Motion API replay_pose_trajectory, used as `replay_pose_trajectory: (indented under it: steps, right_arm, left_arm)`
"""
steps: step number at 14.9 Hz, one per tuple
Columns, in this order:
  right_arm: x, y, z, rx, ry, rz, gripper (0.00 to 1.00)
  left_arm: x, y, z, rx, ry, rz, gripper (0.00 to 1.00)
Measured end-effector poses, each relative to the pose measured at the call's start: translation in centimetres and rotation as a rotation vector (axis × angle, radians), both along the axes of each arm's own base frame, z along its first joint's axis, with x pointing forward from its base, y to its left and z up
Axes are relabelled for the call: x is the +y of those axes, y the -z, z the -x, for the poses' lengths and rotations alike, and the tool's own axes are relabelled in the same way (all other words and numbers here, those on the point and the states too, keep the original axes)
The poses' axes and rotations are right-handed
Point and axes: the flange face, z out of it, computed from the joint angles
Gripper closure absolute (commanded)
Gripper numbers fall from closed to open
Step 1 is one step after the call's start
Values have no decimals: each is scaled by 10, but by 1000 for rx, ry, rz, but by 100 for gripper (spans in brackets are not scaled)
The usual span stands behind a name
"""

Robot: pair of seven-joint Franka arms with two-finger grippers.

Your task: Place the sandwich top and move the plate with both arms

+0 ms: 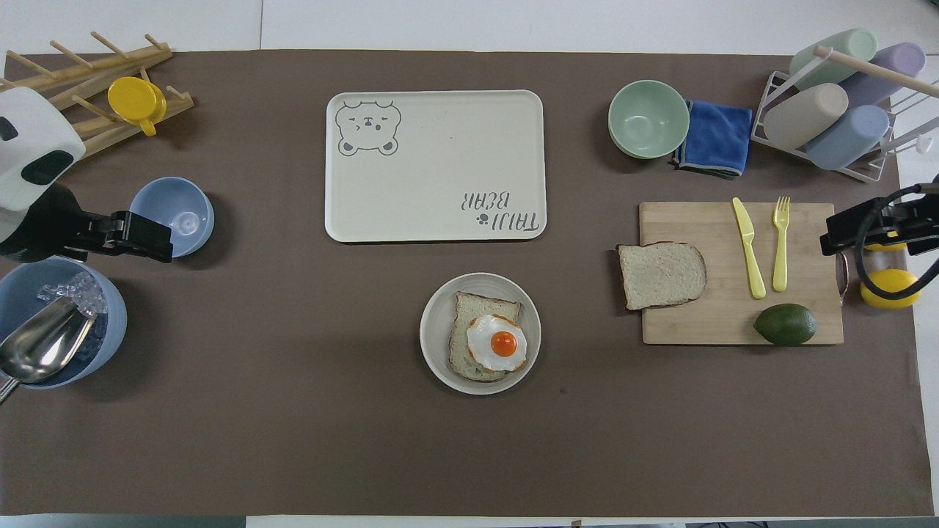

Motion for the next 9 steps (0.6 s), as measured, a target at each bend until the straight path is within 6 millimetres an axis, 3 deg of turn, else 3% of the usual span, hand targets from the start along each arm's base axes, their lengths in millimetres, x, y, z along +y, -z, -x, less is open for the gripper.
replay_pose_trajectory:
  steps: [5, 9]
  right_arm:
    - [12, 4, 3, -3, -22, -1, 0]
    - [41, 56, 16, -50, -84, 40, 0]
  left_arm:
    - [0, 0, 0, 0, 0, 0, 0]
    - [0, 0, 0, 0, 0, 0, 0]
